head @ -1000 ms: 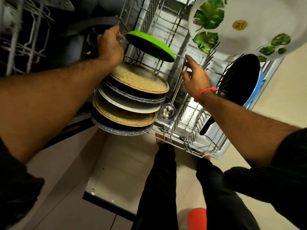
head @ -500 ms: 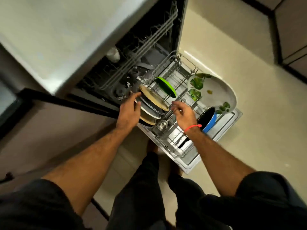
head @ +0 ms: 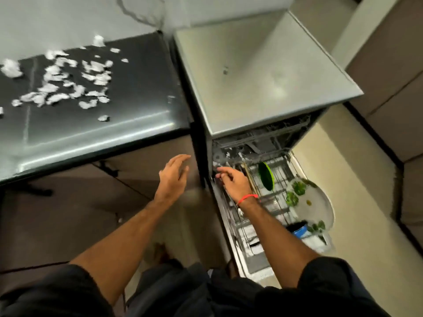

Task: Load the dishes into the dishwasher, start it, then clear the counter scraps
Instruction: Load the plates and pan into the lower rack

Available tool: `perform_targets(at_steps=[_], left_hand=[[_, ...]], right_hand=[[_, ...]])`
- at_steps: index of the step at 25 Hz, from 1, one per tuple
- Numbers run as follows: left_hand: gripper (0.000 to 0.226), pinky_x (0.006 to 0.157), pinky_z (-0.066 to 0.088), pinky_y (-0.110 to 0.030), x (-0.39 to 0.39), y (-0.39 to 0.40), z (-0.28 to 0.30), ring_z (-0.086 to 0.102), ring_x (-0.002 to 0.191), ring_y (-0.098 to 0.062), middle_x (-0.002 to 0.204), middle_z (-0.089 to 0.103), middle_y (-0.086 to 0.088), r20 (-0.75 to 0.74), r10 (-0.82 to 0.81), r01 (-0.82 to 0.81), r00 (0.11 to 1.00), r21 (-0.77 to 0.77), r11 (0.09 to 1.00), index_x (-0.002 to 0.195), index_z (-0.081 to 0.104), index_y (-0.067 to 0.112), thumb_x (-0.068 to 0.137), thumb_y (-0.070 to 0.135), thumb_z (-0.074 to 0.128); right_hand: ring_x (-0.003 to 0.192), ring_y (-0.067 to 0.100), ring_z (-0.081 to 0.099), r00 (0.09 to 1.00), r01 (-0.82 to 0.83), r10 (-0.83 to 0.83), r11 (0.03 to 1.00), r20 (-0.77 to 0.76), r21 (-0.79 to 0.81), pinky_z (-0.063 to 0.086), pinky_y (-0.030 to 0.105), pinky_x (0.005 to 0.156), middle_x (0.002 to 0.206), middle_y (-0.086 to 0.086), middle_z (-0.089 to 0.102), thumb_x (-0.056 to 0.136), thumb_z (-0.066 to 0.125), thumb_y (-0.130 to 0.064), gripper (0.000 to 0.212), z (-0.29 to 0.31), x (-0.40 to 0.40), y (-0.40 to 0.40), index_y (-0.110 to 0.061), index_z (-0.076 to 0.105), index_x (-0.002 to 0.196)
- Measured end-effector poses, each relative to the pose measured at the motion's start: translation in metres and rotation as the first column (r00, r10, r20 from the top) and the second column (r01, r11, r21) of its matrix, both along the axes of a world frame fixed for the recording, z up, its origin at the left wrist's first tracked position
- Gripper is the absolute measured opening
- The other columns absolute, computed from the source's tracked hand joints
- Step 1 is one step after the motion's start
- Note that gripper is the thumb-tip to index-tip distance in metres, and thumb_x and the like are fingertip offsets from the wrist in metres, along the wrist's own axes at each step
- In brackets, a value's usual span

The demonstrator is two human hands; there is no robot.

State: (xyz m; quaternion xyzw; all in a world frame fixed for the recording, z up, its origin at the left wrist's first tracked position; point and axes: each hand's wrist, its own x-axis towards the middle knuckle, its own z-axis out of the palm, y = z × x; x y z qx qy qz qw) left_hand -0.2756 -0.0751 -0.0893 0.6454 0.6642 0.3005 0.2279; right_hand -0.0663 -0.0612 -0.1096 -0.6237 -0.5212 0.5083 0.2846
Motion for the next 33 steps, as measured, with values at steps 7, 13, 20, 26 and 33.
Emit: perform_targets(at_steps=[7,13,20,26,33], left_hand=[[0.034,0.094,0.053,-0.028,-0.192,-0.021,0.042,0.066,0.104,-0.021,0.129,0.061,-0.008,0.176,0.258,-0.280,0.950,0.115,0.953,0.128,0.064,0.005,0.095,-0.005,0.059],[0.035,0.085,0.055,-0.026,-0.370,-0.079,0.065,0.067,0.086,-0.019,0.124,0.062,-0.003,0.222,0.494,-0.533,0.840,0.173,0.828,0.125,0.065,0.012,0.094,-0.004,0.061],[0.034,0.080,0.059,-0.033,-0.494,-0.116,0.088,0.069,0.085,-0.019,0.125,0.062,0.001,0.277,0.717,-0.766,0.639,0.151,0.625,0.126,0.064,0.021,0.097,0.005,0.060],[0.030,0.081,0.056,-0.019,-0.554,-0.104,0.093,0.067,0.088,-0.001,0.124,0.064,-0.001,0.319,0.827,-0.885,0.463,0.118,0.450,0.123,0.065,0.021,0.097,0.008,0.061],[0.034,0.088,0.058,-0.051,-0.611,-0.075,0.093,0.069,0.098,-0.023,0.127,0.060,-0.003,0.351,0.907,-0.968,0.231,-0.010,0.250,0.128,0.065,0.017,0.096,0.008,0.059]], right_hand=[[0.081,0.018,0.072,0.938,-0.347,0.339,0.921,0.075,0.175,0.053,0.028,0.084,0.091,-0.001,0.076,0.095,0.052,-0.004,0.027,0.064,-0.187,0.035,-0.018,0.072,0.108],[0.064,0.016,0.066,0.884,-0.451,0.466,0.861,-0.011,0.236,0.050,0.015,0.062,0.090,0.006,0.075,0.098,0.051,-0.004,0.023,0.100,-0.374,0.038,-0.014,0.070,0.105],[0.063,0.013,0.066,0.802,-0.554,0.589,0.795,-0.096,0.248,0.050,0.019,0.058,0.089,0.002,0.074,0.098,0.054,-0.010,0.021,0.119,-0.529,0.043,-0.025,0.068,0.099],[0.069,0.020,0.069,0.711,-0.648,0.667,0.744,-0.220,0.163,0.053,0.030,0.060,0.090,0.005,0.074,0.098,0.052,-0.009,0.023,0.109,-0.625,0.075,-0.025,0.069,0.097],[0.054,0.021,0.060,0.642,-0.734,0.712,0.678,-0.284,0.042,0.049,0.027,0.044,0.081,0.010,0.069,0.098,0.056,-0.016,0.011,0.121,-0.757,0.111,-0.012,0.064,0.091]])
